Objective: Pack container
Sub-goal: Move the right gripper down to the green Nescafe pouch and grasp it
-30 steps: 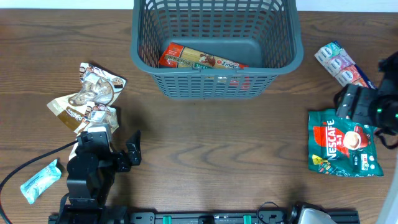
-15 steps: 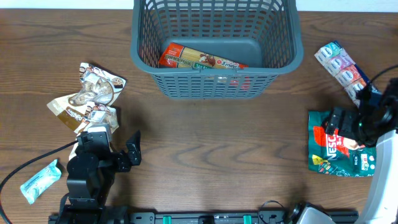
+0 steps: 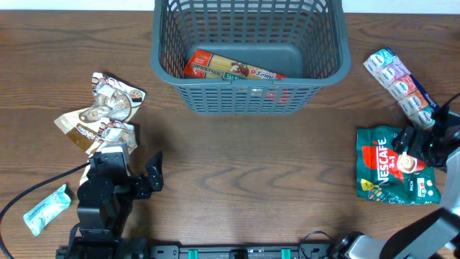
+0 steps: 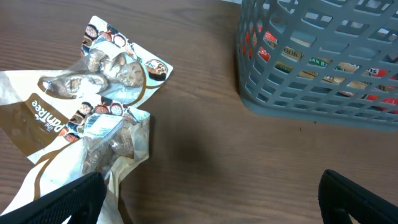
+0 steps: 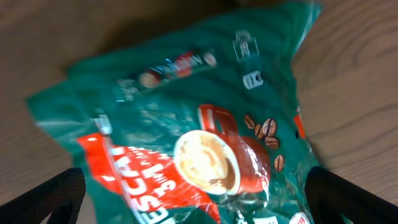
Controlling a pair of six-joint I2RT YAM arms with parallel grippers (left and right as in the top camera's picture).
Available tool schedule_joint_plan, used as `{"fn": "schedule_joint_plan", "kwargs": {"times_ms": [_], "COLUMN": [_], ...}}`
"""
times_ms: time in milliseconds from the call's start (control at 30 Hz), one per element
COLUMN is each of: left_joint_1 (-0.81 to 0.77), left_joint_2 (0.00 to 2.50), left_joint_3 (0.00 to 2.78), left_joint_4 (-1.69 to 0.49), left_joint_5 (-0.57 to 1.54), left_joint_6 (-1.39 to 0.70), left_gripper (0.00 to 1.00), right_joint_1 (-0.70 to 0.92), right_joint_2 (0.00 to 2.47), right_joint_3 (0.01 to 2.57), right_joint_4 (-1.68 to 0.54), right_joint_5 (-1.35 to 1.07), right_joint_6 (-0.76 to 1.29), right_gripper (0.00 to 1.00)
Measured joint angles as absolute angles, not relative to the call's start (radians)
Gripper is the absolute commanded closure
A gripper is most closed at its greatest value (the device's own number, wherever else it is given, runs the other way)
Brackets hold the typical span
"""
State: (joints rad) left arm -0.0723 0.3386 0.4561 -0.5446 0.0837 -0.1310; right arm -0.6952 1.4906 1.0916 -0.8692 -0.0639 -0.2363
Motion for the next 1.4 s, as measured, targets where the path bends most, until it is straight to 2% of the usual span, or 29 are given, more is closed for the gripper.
{"fn": "schedule_joint_plan", "kwargs": {"times_ms": [267, 500, 933, 1000, 1033, 1167, 1267, 1333, 1400], "left_joint_1": [-0.072, -0.072, -0.072, -0.072, -0.072, -0.072, -0.072, -0.072, -0.072], "left_joint_2": [0.339, 0.339, 0.339, 0.339, 0.339, 0.339, 0.339, 0.339, 0.339], "left_joint_3": [0.456, 0.456, 0.456, 0.456, 0.456, 0.456, 0.456, 0.456, 0.456], "left_joint_4": [-0.545, -0.545, -0.544, -0.545, -0.544, -0.544, -0.544, -0.543, -0.543], "left_joint_5": [0.084, 0.084, 0.084, 0.084, 0.084, 0.084, 0.084, 0.084, 0.084], "left_joint_6": [-0.131, -0.131, -0.131, -0.131, -0.131, -0.131, -0.132, -0.134, -0.135], "left_gripper": [0.01, 0.01, 0.01, 0.01, 0.01, 0.01, 0.01, 0.01, 0.01], "right_joint_1": [-0.781, -0.849, -0.896, -0.896, -0.896, -0.897, -0.9, -0.9, -0.9], "right_joint_2": [1.646, 1.663, 1.786, 1.806, 1.819, 1.861, 1.876, 1.885, 1.885], "right_joint_3": [1.088, 1.086, 1.106, 1.113, 1.117, 1.132, 1.143, 1.149, 1.151], "right_joint_4": [-0.836, -0.756, -0.636, -0.616, -0.609, -0.608, -0.605, -0.599, -0.593], "right_joint_5": [-0.047, -0.051, -0.241, -0.28, -0.308, -0.413, -0.445, -0.456, -0.464], "right_joint_6": [-0.251, -0.261, -0.326, -0.327, -0.332, -0.353, -0.359, -0.365, -0.368], "right_gripper": [0.01, 0.01, 0.02, 0.1, 0.17, 0.65, 0.7, 0.97, 0.99]}}
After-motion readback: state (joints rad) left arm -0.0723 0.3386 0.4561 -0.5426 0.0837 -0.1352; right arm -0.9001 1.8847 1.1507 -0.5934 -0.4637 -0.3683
